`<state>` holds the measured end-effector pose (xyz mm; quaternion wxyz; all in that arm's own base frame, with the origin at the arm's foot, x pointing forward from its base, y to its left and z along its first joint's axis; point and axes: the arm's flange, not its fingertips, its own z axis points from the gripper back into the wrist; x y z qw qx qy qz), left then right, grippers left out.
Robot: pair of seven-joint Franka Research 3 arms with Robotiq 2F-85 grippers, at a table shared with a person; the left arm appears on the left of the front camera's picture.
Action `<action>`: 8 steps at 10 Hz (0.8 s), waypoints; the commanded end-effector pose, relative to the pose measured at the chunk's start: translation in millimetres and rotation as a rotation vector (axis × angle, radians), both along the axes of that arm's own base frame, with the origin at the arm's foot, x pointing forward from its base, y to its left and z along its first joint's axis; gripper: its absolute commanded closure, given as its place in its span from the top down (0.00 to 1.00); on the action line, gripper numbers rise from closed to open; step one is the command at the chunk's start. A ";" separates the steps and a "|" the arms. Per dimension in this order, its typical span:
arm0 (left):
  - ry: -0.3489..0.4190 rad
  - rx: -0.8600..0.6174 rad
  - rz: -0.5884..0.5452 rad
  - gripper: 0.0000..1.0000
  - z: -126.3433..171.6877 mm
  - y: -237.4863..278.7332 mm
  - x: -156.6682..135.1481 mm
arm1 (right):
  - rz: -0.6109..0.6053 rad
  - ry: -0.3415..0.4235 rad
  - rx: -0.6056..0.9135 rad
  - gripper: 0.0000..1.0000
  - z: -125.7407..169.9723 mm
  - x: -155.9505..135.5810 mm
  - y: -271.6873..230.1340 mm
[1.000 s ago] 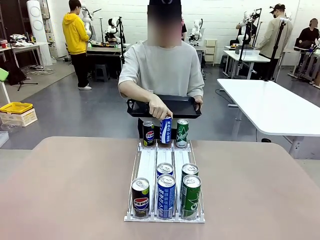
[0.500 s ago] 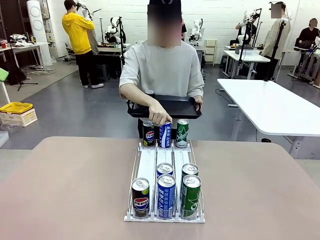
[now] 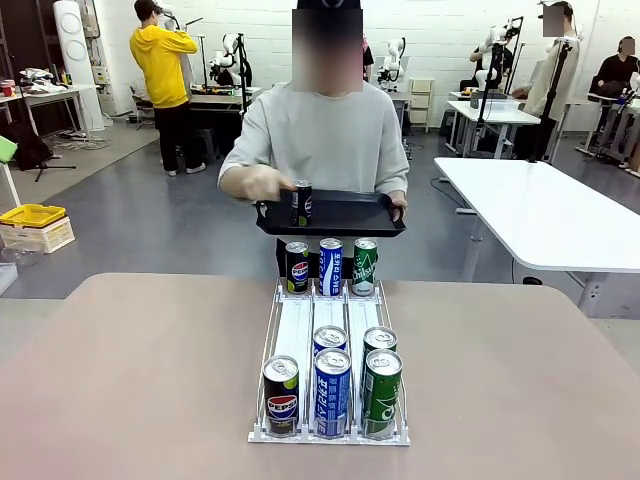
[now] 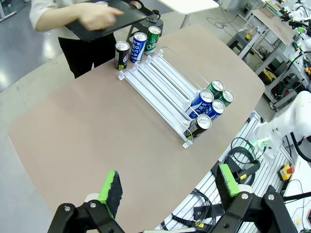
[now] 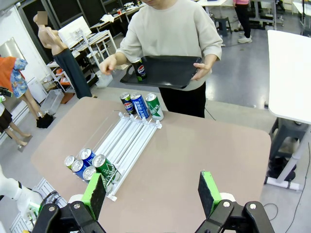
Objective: Retrieve and hand over the desired beverage to the person.
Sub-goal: Pick up another can of the same type that the person held from the Automatic Can Dispenser.
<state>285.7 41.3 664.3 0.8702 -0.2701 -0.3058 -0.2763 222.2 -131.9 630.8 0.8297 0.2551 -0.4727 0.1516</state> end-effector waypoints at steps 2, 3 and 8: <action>0.000 0.000 0.000 1.00 0.0 0.0 0.0 | 0.020 -0.011 0.011 1.00 -1.9 1.6 0.8; 0.036 0.009 0.003 1.00 1.7 -8.6 5.1 | 0.020 -0.011 0.011 1.00 -1.9 1.6 0.8; 0.258 0.292 -0.082 1.00 17.6 -162.2 29.6 | 0.020 -0.011 0.011 1.00 -1.9 1.6 0.8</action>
